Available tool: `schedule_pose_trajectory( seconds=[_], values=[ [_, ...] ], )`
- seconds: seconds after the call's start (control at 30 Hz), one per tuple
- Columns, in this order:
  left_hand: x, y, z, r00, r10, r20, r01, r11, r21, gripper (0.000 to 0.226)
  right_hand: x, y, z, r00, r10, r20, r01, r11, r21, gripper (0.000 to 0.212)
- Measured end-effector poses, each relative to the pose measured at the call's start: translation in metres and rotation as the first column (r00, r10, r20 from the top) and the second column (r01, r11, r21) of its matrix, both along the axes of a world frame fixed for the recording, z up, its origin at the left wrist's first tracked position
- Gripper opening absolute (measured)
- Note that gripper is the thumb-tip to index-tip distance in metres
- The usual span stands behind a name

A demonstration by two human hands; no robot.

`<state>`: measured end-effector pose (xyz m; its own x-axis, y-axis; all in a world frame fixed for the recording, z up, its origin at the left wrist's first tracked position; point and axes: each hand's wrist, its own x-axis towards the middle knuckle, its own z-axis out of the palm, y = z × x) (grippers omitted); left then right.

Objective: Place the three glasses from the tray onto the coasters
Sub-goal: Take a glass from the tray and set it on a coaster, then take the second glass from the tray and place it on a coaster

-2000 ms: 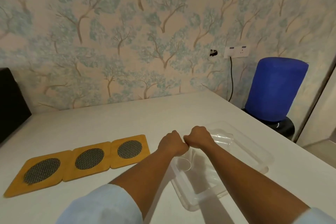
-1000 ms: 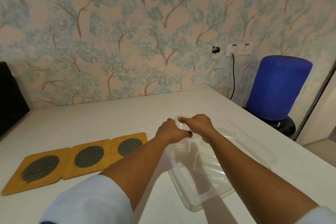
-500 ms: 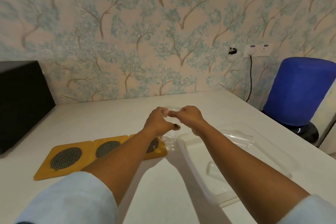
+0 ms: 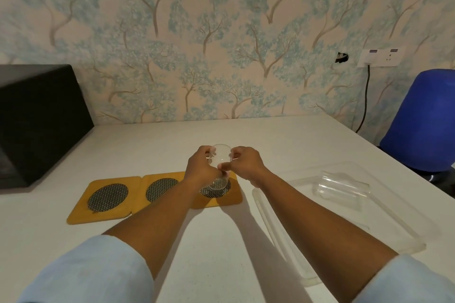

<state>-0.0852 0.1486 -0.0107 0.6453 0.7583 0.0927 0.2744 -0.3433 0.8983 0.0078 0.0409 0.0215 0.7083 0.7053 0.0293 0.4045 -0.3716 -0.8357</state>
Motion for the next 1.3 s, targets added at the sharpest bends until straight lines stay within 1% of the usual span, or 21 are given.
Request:
schedule_pose_trajectory(
  seconds=[0.23,0.47,0.63,0.7,0.83,0.9,1.0,1.07,1.17,1.3],
  values=[
    [-0.001,0.010,-0.015,0.999,0.037,-0.029,-0.037,0.999,-0.008,0.085,-0.001,0.011,-0.010,0.998,0.033,0.057,-0.030,0.999,-0.043,0.050],
    [-0.002,0.016,-0.019,0.998,0.042,-0.047,-0.043,0.999,-0.032,0.077,-0.002,0.016,-0.013,0.997,0.039,0.060,-0.037,0.999,-0.041,0.043],
    [-0.002,0.016,-0.024,0.998,0.047,-0.049,-0.048,0.999,-0.015,0.083,-0.003,0.015,-0.016,0.996,0.050,0.076,-0.046,0.997,-0.056,0.040],
    [-0.002,0.013,-0.024,0.996,0.067,-0.060,-0.067,0.998,0.004,0.091,-0.003,0.013,-0.017,0.995,0.053,0.080,-0.048,0.997,-0.058,0.044],
    [-0.010,0.004,-0.028,0.985,0.148,-0.085,-0.149,0.989,0.000,0.119,-0.003,0.007,-0.016,0.995,0.029,0.092,-0.023,0.998,-0.062,0.055],
    [-0.018,-0.003,-0.031,0.978,0.183,-0.101,-0.182,0.983,0.017,0.122,-0.002,0.002,-0.014,0.996,0.019,0.086,-0.014,0.998,-0.065,0.059],
    [-0.030,-0.016,-0.037,0.964,0.239,-0.118,-0.232,0.970,0.070,0.117,-0.002,-0.008,-0.009,0.997,0.018,0.078,-0.014,0.999,-0.049,0.058],
    [-0.038,-0.028,-0.040,0.952,0.285,-0.112,-0.273,0.955,0.114,0.109,-0.003,-0.017,-0.006,0.996,0.011,0.087,-0.008,0.999,-0.040,0.056],
    [-0.047,-0.051,-0.044,0.933,0.347,-0.098,-0.322,0.923,0.211,0.089,-0.001,-0.031,-0.002,0.993,0.006,0.115,0.002,0.997,-0.072,0.061],
    [-0.055,-0.089,-0.060,0.924,0.366,-0.108,-0.328,0.906,0.267,0.066,0.006,-0.051,0.000,0.990,-0.019,0.139,0.034,0.994,-0.107,0.062]
  ],
)
